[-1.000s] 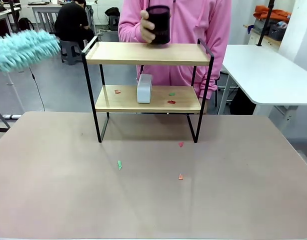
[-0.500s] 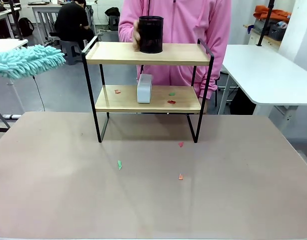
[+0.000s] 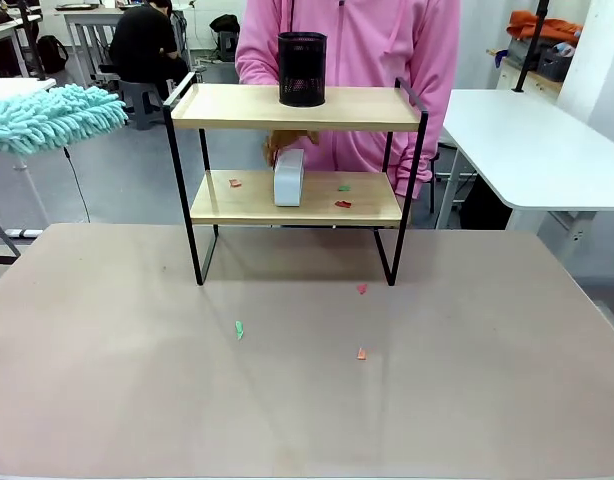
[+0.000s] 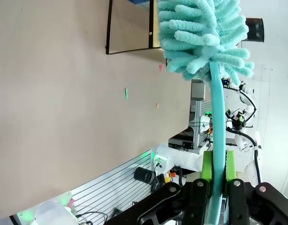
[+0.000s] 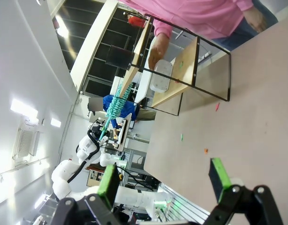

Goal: Clean the shelf.
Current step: Clean the remaining tier of the Shelf with the Duster once objects are removed.

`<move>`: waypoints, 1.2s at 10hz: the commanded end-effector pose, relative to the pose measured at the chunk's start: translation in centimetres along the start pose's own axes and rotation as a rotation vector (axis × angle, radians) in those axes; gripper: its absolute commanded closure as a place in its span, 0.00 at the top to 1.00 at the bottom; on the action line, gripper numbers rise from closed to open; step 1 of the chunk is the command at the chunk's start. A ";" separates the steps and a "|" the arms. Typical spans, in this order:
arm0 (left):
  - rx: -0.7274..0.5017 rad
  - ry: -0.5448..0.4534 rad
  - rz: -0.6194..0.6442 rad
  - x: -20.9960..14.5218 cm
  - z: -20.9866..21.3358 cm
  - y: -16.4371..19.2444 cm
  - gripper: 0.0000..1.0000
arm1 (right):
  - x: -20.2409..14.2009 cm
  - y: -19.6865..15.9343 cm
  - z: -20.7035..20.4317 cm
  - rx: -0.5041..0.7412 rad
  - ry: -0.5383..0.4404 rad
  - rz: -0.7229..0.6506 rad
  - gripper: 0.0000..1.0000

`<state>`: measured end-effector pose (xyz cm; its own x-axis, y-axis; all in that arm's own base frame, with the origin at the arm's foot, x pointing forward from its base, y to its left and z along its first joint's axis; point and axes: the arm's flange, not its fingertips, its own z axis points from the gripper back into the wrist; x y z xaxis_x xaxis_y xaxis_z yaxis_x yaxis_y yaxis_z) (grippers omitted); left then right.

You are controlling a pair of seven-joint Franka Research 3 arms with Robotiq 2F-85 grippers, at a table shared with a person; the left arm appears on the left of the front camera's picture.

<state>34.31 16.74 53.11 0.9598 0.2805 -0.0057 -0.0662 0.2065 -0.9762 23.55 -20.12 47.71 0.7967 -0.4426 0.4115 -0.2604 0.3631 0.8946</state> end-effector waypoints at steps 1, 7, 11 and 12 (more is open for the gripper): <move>-0.003 0.005 -0.022 -0.4 0.0 0.2 0.13 | 0.2 0.1 -0.1 0.018 -0.015 0.027 1.00; -0.003 0.005 -0.022 -0.4 0.0 0.2 0.13 | 0.2 0.1 -0.1 0.018 -0.015 0.027 1.00; 0.000 0.000 0.000 0.0 0.0 0.0 0.13 | 0.2 0.1 -0.1 0.018 -0.015 0.027 1.00; 0.041 0.016 -0.056 -0.9 -0.2 -0.2 0.13 | 0.2 0.1 -0.1 0.018 -0.015 0.027 1.00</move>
<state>34.20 16.64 53.10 0.9619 0.2735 0.0012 -0.0615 0.2209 -0.9734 23.55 -20.12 47.71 0.7966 -0.4425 0.4119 -0.2607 0.3633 0.8944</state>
